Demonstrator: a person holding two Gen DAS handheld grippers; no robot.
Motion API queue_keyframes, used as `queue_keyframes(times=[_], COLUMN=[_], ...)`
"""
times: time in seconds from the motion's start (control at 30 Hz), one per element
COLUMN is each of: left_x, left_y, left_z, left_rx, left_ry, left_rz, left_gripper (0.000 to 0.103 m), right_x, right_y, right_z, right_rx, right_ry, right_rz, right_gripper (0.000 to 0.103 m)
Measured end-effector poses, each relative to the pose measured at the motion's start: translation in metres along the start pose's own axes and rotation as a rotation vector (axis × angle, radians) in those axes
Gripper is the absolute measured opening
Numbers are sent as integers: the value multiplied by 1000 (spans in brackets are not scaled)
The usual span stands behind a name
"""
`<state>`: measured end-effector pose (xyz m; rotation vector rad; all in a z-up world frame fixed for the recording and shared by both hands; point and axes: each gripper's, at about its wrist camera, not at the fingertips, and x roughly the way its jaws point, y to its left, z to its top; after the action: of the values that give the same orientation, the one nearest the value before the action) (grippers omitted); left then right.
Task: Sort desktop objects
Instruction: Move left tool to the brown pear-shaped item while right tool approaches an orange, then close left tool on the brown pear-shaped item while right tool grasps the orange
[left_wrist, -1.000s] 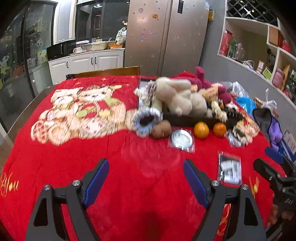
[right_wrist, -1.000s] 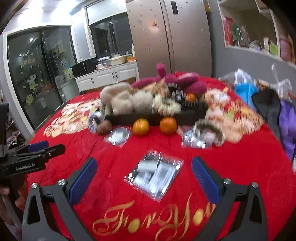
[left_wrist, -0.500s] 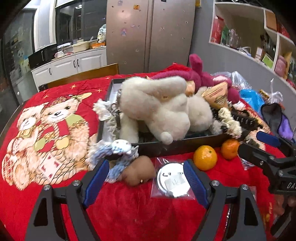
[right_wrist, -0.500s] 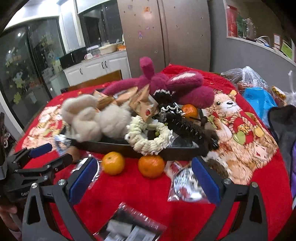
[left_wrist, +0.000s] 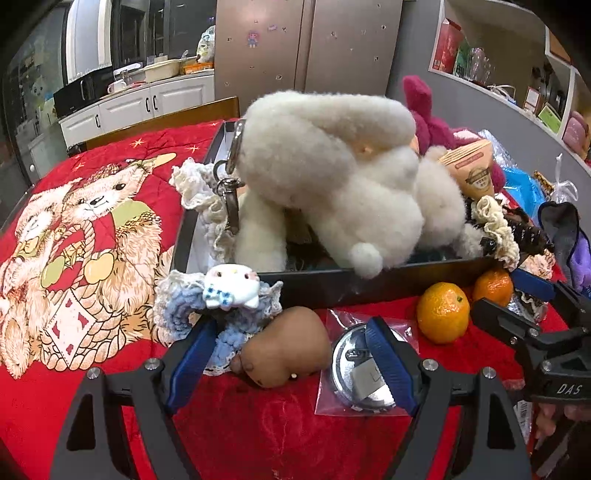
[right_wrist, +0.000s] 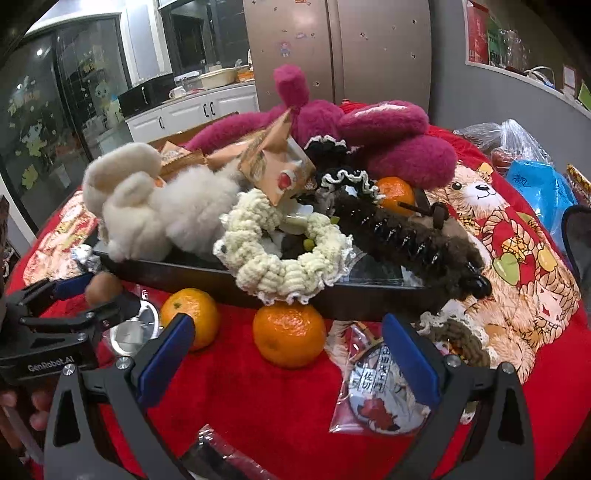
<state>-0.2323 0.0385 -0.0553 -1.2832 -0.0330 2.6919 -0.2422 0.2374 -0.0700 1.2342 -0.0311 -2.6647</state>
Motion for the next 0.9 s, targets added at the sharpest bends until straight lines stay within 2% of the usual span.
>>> queue_keyframes(times=[0.1,0.17,0.23,0.3,0.37,0.5,0.7,0.8,0.9], left_x=[-1,-1,-2,-3,-6,-8,-16,-19,-21], left_y=[2,2,2,2,1,4,2,2,2], left_z=[-1,-1,-2,-2,-2,-3,-6,-6,-7], left_rx=[-4,-4,-5,-3,-13,-28,-12,-6,-7], left_ry=[-1,-5,-7,-10,-22,-26,-44,-51,-52], left_rz=[-3,-7,-6,9,37,29,29,25,18], left_gripper=[84,84,84,77,56,51,44,42,42], right_x=[1,0,1,-1,-3,-6,-19,-24,-29], right_y=[-6,-10,-11,-10,-11,-2,1,-2,4], right_z=[-1,0,-1,-2,-3,-5,-20,-23,-23], right_rx=[29,45,43,30,36,-8,6,35,13], right_ry=[3,1,9,11,9,7,-1,3,-10], right_rz=[21,16,-14,-39,11,-17,24,80,75], right_gripper=[98,85,76,64,39,38,38,38,38])
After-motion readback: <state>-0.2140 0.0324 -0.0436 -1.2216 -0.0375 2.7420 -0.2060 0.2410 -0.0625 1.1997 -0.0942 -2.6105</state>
